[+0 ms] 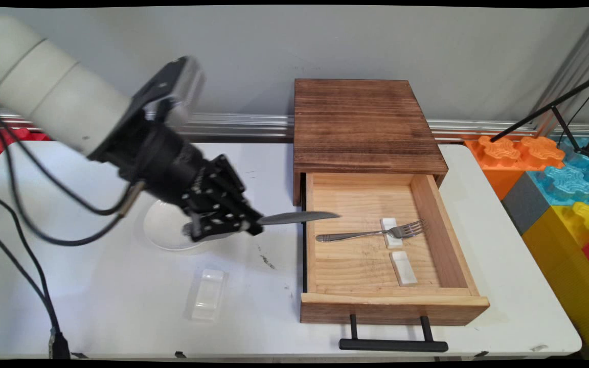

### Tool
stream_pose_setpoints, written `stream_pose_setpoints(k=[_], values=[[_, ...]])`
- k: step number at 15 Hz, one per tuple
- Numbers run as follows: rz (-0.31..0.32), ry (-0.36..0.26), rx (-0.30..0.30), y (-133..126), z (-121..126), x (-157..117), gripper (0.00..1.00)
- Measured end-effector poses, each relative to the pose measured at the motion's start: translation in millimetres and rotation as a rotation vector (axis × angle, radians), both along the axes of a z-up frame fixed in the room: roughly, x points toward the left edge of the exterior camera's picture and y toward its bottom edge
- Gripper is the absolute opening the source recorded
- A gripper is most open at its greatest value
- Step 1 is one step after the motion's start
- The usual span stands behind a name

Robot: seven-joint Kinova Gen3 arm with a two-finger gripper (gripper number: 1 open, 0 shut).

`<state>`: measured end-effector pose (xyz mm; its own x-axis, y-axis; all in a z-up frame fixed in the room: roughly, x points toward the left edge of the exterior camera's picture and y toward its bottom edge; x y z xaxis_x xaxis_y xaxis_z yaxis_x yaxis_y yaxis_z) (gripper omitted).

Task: Place the picked object into the drawer

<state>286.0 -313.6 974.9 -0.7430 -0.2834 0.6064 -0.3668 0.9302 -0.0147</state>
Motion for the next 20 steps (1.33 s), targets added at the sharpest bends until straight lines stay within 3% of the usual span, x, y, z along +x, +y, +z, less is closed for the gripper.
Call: stream_pose_setpoints(k=[8, 16, 20], values=[[0.008, -0.031, -0.04, -25, 8, -100, 0.0], [0.018, -0.058, -0.048, -63, -37, -178, 0.0], [0.017, -0.071, -0.05, -82, -60, -196, 0.0]])
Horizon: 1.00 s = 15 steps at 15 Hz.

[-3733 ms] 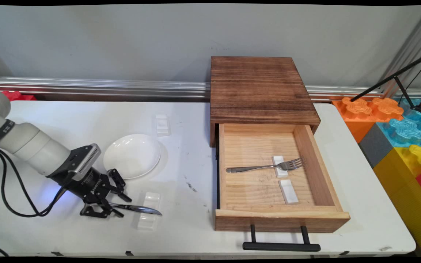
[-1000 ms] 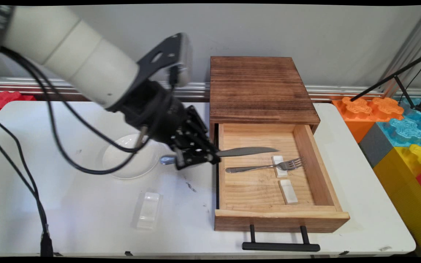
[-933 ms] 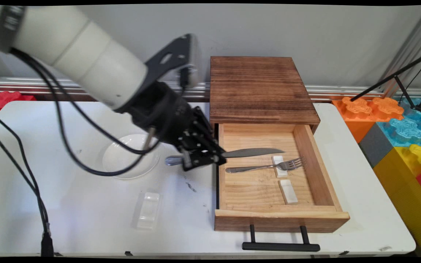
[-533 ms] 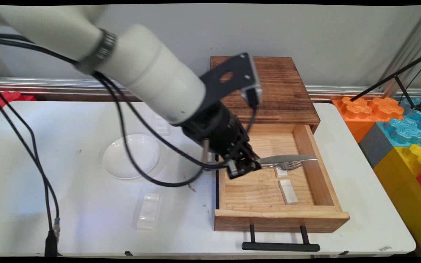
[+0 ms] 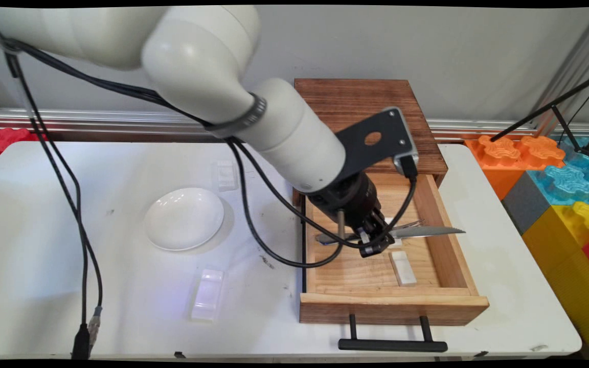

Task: Place the picked object into the drawer

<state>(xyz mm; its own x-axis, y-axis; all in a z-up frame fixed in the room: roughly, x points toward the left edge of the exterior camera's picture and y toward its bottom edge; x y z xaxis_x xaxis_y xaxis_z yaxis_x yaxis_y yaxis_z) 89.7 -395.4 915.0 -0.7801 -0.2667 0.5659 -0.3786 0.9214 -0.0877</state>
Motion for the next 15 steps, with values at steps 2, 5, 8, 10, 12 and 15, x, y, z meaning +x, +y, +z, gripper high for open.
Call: stream_pose_setpoints(k=[2, 5, 8, 10, 12, 15], values=[[0.002, -0.008, 0.006, -8, -14, -6, 0.0], [0.002, -0.016, 0.023, -16, -36, -11, 0.0], [0.002, -0.019, 0.033, -21, -53, -13, 0.0], [0.0, -0.019, 0.038, -25, -62, -14, 0.0], [-0.003, -0.019, 0.044, -27, -71, -15, 0.0], [-0.005, -0.023, 0.049, -31, -82, -15, 0.0]])
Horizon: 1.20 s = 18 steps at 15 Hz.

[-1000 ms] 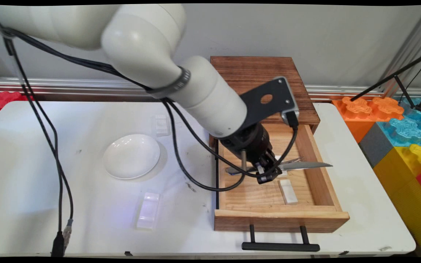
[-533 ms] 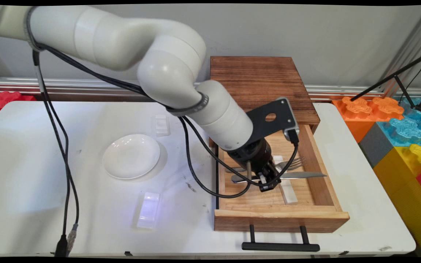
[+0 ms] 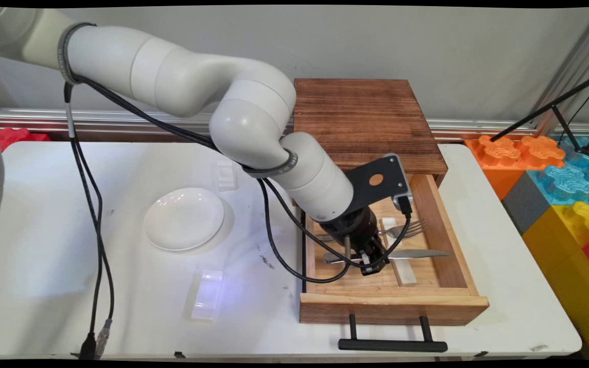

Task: Place the picked object into the drawer

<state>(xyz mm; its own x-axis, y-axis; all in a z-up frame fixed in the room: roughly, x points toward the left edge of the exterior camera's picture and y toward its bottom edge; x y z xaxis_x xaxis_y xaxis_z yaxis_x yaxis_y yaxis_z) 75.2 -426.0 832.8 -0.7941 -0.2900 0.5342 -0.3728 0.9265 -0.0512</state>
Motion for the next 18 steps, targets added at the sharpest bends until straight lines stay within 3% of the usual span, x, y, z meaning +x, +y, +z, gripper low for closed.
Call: stream_pose_setpoints(k=[18], values=[[0.01, -0.002, 0.028, -11, -43, 3, 0.0]])
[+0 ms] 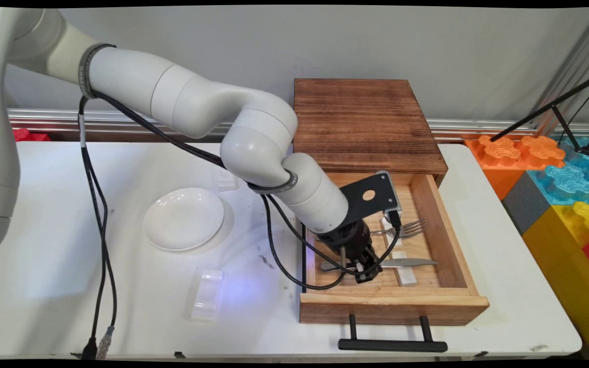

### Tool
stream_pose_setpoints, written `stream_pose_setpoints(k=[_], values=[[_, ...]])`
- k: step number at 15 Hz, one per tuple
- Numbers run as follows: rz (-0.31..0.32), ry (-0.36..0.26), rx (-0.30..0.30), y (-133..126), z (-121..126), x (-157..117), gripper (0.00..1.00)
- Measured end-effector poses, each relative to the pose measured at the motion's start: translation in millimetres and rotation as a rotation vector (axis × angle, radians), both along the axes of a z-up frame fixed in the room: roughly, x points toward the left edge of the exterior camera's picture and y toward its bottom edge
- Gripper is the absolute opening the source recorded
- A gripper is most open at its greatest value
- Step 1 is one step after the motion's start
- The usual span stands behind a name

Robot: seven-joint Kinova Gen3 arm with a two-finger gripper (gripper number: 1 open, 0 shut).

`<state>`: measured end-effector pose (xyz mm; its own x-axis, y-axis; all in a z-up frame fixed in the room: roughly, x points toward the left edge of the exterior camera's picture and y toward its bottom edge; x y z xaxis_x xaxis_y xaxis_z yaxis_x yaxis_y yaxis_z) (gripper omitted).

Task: Place the picked object into the drawer

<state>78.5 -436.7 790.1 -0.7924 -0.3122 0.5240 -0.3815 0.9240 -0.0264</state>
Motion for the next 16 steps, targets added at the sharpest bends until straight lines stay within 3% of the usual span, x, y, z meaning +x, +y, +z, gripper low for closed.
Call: stream_pose_setpoints(k=[8, 9, 16], values=[[0.008, 0.009, 0.009, -4, -11, -3, 0.0], [0.008, 0.009, 0.01, -5, -12, -3, 1.0], [0.008, 0.017, 0.018, -7, -9, -1, 1.0]])
